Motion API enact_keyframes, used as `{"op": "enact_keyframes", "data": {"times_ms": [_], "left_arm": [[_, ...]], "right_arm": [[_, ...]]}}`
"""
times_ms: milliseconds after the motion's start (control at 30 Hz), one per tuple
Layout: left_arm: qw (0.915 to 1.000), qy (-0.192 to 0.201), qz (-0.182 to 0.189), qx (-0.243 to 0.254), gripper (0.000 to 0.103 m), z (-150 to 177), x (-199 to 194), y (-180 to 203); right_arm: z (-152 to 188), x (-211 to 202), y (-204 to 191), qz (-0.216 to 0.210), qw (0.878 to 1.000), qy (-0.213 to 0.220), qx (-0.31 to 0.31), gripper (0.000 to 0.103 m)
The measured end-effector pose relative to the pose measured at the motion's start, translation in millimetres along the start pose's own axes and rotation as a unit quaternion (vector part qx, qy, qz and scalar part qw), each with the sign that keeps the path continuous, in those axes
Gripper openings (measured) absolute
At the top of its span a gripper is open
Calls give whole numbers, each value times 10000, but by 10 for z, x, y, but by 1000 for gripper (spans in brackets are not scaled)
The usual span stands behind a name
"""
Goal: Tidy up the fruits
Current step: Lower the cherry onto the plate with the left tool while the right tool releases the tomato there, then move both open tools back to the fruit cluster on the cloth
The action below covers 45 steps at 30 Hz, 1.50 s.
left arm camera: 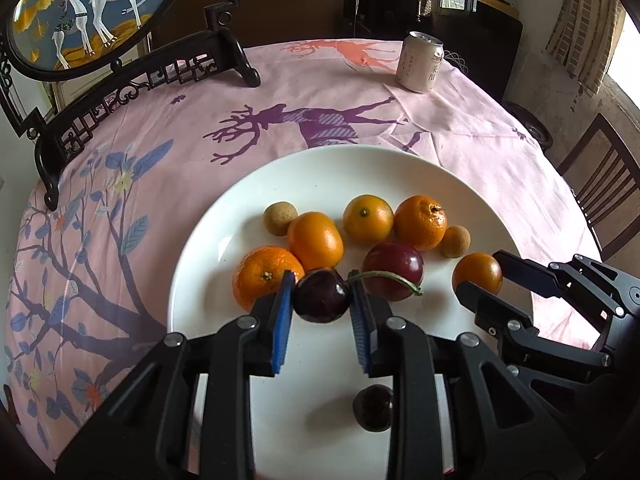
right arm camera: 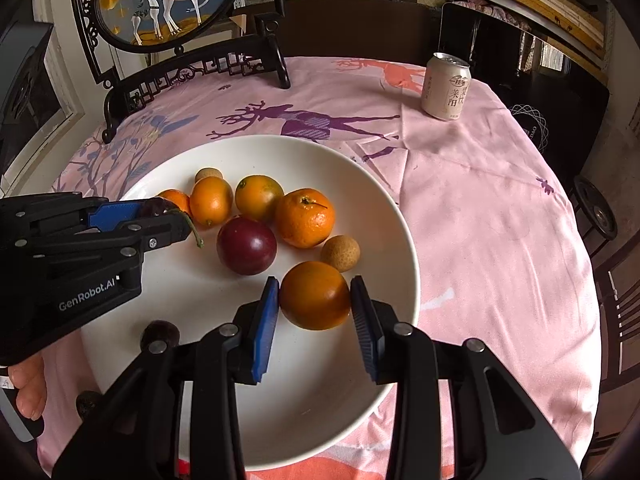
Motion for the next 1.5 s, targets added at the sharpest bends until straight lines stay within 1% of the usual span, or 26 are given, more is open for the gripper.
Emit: {"op": "enact_keyframes", "data": {"times_ms": [67, 100, 133, 200, 267, 333, 367, 433, 500, 567, 633, 700, 800, 867, 933, 1000, 1133, 1200, 1267, 1400, 1433, 1467, 1500], "left_arm": [[10000, 24, -10, -17, 30, -19, -7, 8], [10000, 45, -18, -38, 44, -30, -22, 6], [9999, 91, -27, -71, 61, -35, -56, -3], [9997, 229, -13, -71, 63, -18, -174, -23], [9995, 318, 11, -75, 65, 34, -319, -54], [9990, 408, 91, -177, 77, 136, -501, -117], [9986, 466, 126, -198, 78, 207, -598, -145], [9979, 590, 151, -233, 86, 391, -795, -204], [9970, 688, 240, -266, 90, 614, -972, -262], [9961, 773, 305, -310, 90, 867, -1128, -346], [9949, 891, 288, -379, 92, 1119, -1258, -463], [9942, 944, 187, -477, 93, 1347, -1334, -608], [9943, 856, 19, -639, 93, 1578, -1348, -828], [9938, 802, -68, -768, 93, 1665, -1351, -962], [9929, 813, -119, -861, 93, 1731, -1372, -1065], [9922, 800, -119, -948, 93, 1798, -1397, -1142], [9919, 782, -118, -997, 93, 1892, -1452, -1211], [9920, 773, -83, -998, 93, 1926, -1477, -1222], [9926, 721, 29, -978, 93, 1958, -1490, -1205], [9944, 663, 105, -813, 93, 2010, -1498, -1090], [9948, 652, 106, -775, 93, 2021, -1498, -1057], [9952, 632, 129, -737, 93, 2033, -1493, -1023], [9957, 598, 156, -692, 93, 2039, -1482, -988]], "right_arm": [[-26, 49, 2, 73, 10000, -32, -34, 38], [-37, 69, -3, 125, 9998, -73, -98, 51], [-47, 70, -6, 244, 9995, -92, -158, 60], [-45, -7, -10, 449, 9986, -7, -276, 62], [-30, -125, -30, 455, 9984, 13, -332, 62], [13, -300, -64, 380, 9987, 108, -322, 62], [55, -394, -97, 349, 9987, 150, -330, 62], [184, -579, -191, 276, 9988, 198, -355, 62], [371, -749, -314, 182, 9990, 230, -337, 62], [585, -907, -450, 118, 9991, 302, -290, 62], [815, -1058, -591, 124, 9988, 406, -242, 62], [1043, -1165, -705, 107, 9988, 440, -166, 62], [1307, -1228, -856, -124, 9993, 366, -14, 62], [1403, -1219, -956, -302, 9992, 253, 45, 62], [1439, -1188, -1068, -394, 9990, 205, -25, 62], [1439, -1134, -1160, -375, 9991, 142, -105, 62], [1432, -1050, -1248, -440, 9989, 35, -143, 62], [1426, -1020, -1272, -427, 9989, -3, -193, 62], [1420, -981, -1288, -417, 9989, -28, -212, 62], [1402, -858, -1292, -426, 9989, -68, -191, 62], [1407, -825, -1285, -450, 9988, -91, -153, 60], [1415, -802, -1280, -507, 9986, -95, -110, 55], [1423, -779, -1279, -562, 9983, -108, -86, 42]]}}
Point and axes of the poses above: each gripper's, at about its wrist camera, not at the fingertips, and x roughly the way its jaws point, y to its right, z to its underside, the point moved 3 cm from there along x, roughly the way its jaws point, and after that the axes turned 13 degrees about -x, right-handed, at the moved point
